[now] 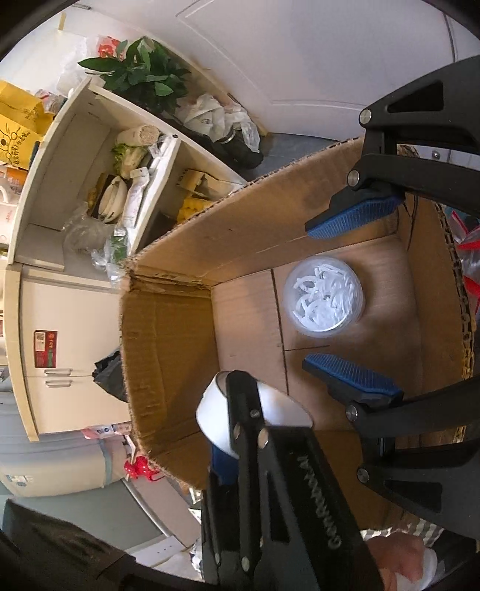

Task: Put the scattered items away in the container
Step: 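Open both grippers to drop the tape roll and floss jar into the box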

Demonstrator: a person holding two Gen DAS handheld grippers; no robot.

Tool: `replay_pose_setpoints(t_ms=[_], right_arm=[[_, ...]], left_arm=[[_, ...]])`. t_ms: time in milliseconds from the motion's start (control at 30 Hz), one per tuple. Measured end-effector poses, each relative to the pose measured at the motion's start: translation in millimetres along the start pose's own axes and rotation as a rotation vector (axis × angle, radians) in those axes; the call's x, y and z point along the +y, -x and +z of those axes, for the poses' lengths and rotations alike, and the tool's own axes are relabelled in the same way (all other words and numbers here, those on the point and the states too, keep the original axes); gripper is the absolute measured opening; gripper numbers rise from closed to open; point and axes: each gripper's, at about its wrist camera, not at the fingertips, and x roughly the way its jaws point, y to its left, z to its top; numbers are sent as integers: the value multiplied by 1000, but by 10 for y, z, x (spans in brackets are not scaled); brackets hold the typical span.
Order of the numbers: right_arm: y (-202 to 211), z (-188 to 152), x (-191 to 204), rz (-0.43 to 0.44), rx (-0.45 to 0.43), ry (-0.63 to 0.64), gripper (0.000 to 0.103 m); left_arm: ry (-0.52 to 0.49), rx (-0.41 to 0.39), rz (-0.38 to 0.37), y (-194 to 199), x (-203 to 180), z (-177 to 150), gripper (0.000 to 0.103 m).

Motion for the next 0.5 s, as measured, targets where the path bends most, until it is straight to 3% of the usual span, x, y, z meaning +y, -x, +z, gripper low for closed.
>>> replay_pose_setpoints(t_ms=[67,133,267,300,500], right_arm=[[16,7,13,-1,-2,2,65],[51,10,23,-2,-9,4,65],[141,8,36,-8,-26,2,66],[170,9,38,-9,-32,1,66],[309,17,90,-8,-62,2,67]], left_arm=[[-3,-1,2,6,-10,7,37],[15,-9,-3,31,8,16,67],[43,-41,-8,144,57,49,80],[56,-39,-13,165,74,64,89],[77,-77,-1,352,126,74,90]])
